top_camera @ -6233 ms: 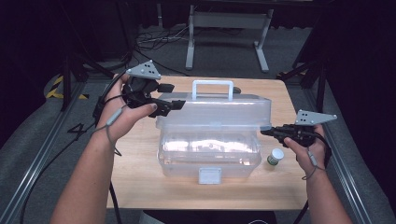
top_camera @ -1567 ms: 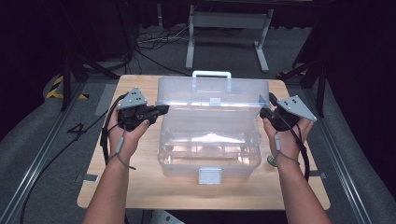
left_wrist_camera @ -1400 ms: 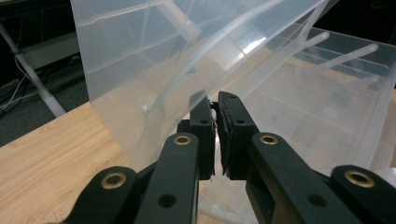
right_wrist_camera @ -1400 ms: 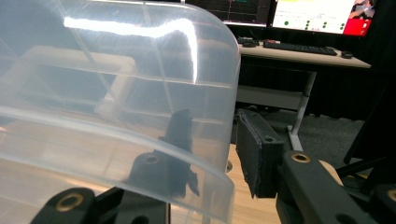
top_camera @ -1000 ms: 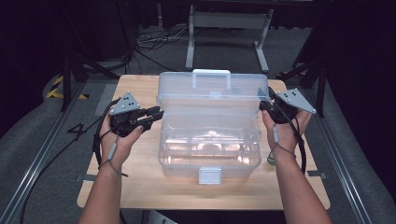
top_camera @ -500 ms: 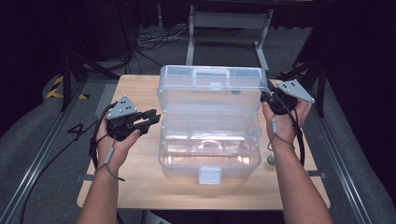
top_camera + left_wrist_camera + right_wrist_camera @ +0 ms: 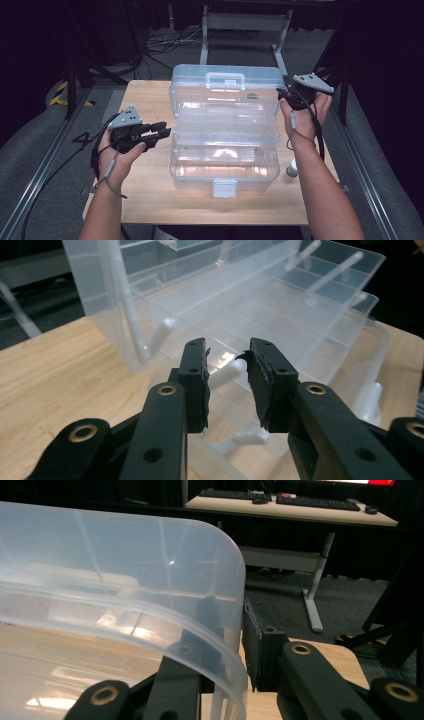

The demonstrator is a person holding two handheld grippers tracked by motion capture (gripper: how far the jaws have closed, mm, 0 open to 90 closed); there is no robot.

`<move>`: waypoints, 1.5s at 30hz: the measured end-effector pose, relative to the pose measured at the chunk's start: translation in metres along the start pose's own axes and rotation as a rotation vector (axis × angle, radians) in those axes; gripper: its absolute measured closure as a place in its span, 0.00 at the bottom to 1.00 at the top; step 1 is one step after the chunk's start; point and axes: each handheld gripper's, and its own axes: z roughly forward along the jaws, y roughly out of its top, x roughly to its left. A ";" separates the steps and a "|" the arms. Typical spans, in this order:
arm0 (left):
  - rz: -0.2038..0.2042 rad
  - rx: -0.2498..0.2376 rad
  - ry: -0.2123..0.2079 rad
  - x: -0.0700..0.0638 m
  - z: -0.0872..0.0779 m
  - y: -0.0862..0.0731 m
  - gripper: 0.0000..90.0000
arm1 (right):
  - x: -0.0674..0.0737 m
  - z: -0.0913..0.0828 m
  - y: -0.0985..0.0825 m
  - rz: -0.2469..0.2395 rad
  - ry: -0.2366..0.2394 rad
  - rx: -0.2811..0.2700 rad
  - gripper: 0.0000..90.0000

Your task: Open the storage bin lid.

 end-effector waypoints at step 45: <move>0.201 0.381 -0.415 -0.039 0.071 -0.064 0.86 | -0.013 0.027 0.008 0.050 0.053 0.082 0.90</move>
